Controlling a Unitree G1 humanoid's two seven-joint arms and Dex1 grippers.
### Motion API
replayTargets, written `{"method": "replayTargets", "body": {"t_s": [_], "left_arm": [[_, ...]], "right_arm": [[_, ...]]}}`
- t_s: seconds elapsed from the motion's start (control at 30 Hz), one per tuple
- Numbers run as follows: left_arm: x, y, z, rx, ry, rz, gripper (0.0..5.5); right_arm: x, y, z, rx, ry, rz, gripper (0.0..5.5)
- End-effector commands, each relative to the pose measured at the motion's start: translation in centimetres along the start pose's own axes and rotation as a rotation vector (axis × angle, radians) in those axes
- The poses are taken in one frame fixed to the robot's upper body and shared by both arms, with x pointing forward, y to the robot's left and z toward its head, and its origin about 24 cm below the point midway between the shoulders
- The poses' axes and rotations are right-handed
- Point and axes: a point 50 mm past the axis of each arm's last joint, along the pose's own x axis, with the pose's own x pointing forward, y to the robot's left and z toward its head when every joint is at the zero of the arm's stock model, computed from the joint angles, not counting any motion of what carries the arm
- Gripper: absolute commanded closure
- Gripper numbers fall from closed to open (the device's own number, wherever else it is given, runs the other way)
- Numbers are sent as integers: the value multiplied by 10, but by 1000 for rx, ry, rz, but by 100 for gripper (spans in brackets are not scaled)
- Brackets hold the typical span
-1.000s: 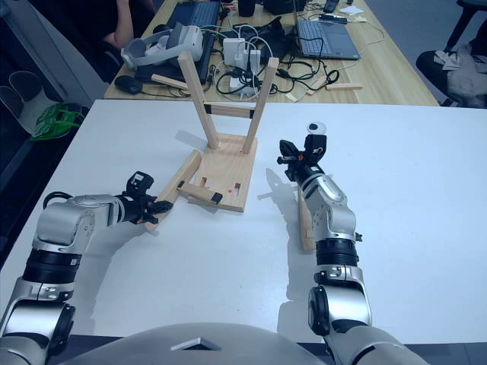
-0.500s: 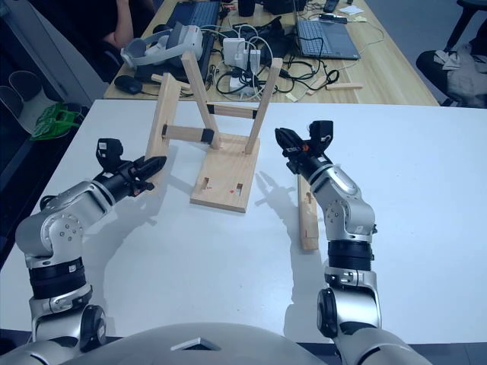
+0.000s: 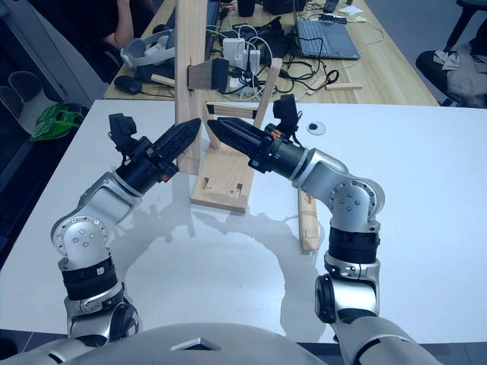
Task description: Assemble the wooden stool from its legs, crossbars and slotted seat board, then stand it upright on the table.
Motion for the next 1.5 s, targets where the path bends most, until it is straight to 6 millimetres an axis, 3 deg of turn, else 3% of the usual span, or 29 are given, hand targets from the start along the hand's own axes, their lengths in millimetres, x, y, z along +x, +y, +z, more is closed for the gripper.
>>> {"method": "replayTargets", "body": {"t_s": [0.03, 0.3, 0.6, 0.67, 0.87, 1.07, 1.5], "left_arm": [[4, 1, 13, 61, -41, 24, 447], [26, -13, 20, 60, -155, 0, 447], [31, -28, 13, -30, -138, -80, 447], [30, -27, 12, -35, -129, -74, 447], [27, -23, 10, -32, -117, -47, 447], [27, -18, 14, -13, -121, -24, 447], [22, -3, 22, 25, -152, 56, 447]], "right_arm": [[7, 2, 5, -14, 0, 23, 304], [2, 3, -11, -13, 78, 33, 304], [8, 3, -13, 0, 62, 44, 304], [9, 3, -12, 5, 54, 46, 304], [8, 3, -10, 24, 42, 57, 398], [-1, -5, 2, 9, 6, 10, 403], [-16, -17, 9, 11, -32, -55, 410]]}}
